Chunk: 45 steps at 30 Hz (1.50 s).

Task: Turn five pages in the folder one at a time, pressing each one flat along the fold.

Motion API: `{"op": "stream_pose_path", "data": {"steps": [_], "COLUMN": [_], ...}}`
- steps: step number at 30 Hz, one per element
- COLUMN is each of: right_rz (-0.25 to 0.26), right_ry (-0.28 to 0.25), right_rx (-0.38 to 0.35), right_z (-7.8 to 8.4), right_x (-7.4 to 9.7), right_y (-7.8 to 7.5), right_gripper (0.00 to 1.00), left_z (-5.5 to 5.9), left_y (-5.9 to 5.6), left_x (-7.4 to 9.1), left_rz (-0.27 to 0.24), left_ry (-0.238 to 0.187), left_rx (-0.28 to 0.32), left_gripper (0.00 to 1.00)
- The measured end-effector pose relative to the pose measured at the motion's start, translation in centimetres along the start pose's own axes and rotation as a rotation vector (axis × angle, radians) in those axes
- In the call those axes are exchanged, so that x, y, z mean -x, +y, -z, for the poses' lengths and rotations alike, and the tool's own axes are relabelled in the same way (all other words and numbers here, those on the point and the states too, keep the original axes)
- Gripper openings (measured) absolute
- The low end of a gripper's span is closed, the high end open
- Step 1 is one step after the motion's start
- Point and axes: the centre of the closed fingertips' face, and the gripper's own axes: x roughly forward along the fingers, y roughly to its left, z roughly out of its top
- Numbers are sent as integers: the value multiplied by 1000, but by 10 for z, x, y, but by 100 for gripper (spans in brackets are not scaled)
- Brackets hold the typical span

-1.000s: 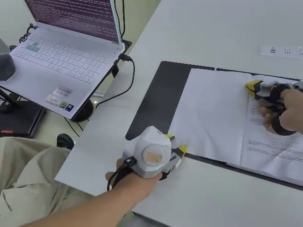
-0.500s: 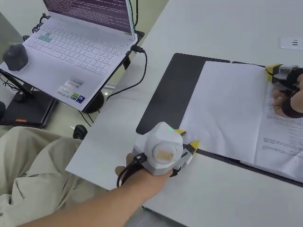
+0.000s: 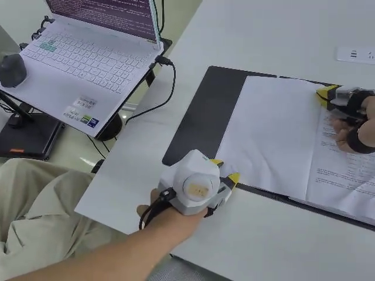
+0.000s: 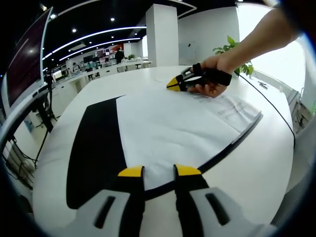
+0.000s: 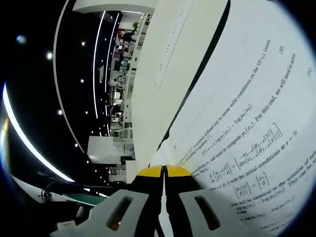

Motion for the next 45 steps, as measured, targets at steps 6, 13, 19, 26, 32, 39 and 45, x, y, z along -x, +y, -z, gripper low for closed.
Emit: {"op": "stream_pose_path", "data": {"steps": [6,13,19,26,32,39,45], "right_rz": [-9,-23,-20,-14,-4,9,22], "right_ry": [100,149,188,217,258,284,299], "right_rx": [22,20,21,23,51,58,63], "right_z": [23,42,54,68,91,111,130], "right_x": [16,31,42,56,71,88,103], "right_y": [-4,-8,-11,-16,-24,-32,-41], "right_gripper": [0,0,0,0,0,0,0], "left_z": [0,0,0,-1,-1,-2,-2], "left_y": [0,-1,-1,0,0,-1,-1], "left_x": [0,0,0,1,1,2,3], "left_rz": [0,0,0,1,0,-2,-6], "left_ry": [1,5,7,11,11,13,13], "left_rx": [-2,-5,-5,-6,-2,1,7], "left_gripper": [22,22,22,22,22,22,22]}}
